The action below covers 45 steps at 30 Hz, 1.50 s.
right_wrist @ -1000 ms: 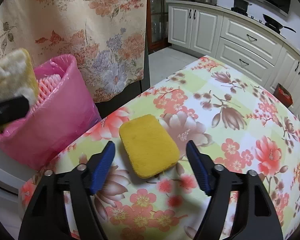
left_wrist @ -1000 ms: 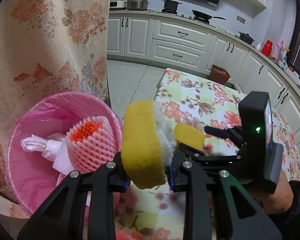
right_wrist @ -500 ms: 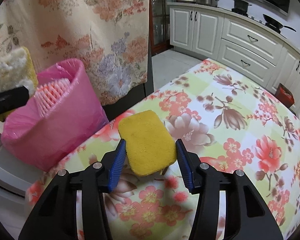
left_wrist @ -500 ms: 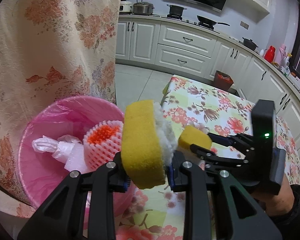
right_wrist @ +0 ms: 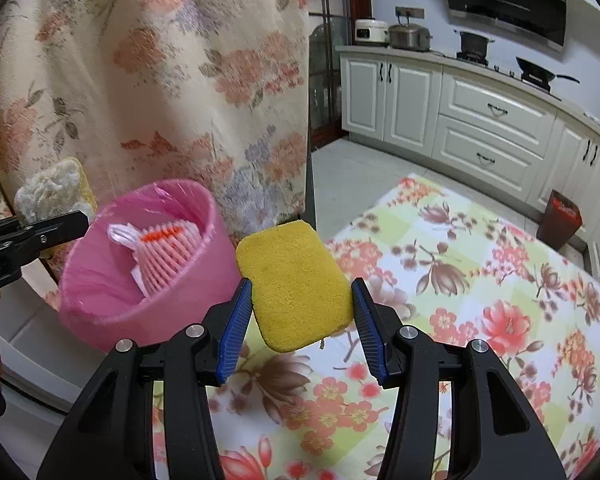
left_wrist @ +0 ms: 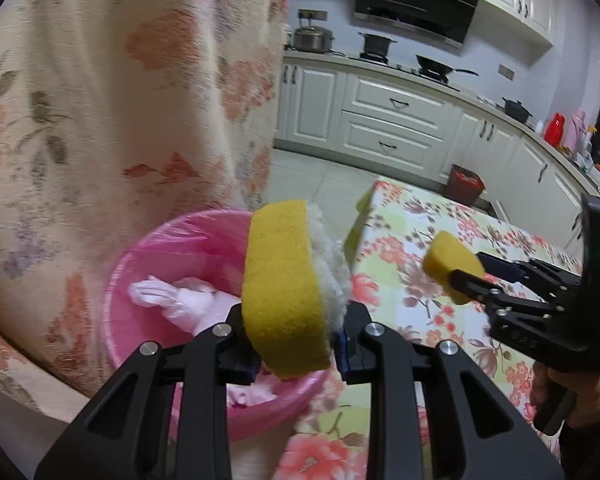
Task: Collect trash
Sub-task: 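Carry both yellow sponges over the pink wastebasket, then open both tools to drop the sponges into the wastebasket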
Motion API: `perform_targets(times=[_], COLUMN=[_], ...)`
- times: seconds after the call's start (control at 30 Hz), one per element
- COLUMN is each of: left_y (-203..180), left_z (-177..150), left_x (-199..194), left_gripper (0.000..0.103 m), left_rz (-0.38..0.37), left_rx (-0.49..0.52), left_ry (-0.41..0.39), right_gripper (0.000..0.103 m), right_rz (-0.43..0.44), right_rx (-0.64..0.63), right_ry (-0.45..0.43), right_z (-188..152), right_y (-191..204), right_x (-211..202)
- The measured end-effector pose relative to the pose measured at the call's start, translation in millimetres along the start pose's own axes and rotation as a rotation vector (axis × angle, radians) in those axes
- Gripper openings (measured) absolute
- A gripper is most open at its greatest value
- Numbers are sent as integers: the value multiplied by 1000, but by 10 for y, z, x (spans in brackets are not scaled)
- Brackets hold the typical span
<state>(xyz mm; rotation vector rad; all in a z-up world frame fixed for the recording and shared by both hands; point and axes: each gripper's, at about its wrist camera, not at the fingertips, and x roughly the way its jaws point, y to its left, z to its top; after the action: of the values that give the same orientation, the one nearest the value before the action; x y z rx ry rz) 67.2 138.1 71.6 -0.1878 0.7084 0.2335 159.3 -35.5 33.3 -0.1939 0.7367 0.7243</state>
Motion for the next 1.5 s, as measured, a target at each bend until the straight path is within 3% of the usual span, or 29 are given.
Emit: perform_targets(times=[0.53,1.3,1.33,1.4,1.5], left_y=[636,888,895,909,925], left_z=[186,325,328,331,320], left_x=[-280,27,40,50,43], left_gripper=[27,29,33,51,55], left_rz=[86,104,103,102,105], left_rx=[-34,-50,-53,-64,-64], left_ry=[-57,-2,1,1,0], right_gripper=[48,49,50,52,57], right_rz=[44,144,150,159,158], right_rx=[-68,-140,-149,-165,-165], right_ry=[-63,-35,-35,-33,-29], right_z=[369,919,935,958,968], right_y=[562,1318,1357,1418,1435], right_x=[-225,295,310,339,376])
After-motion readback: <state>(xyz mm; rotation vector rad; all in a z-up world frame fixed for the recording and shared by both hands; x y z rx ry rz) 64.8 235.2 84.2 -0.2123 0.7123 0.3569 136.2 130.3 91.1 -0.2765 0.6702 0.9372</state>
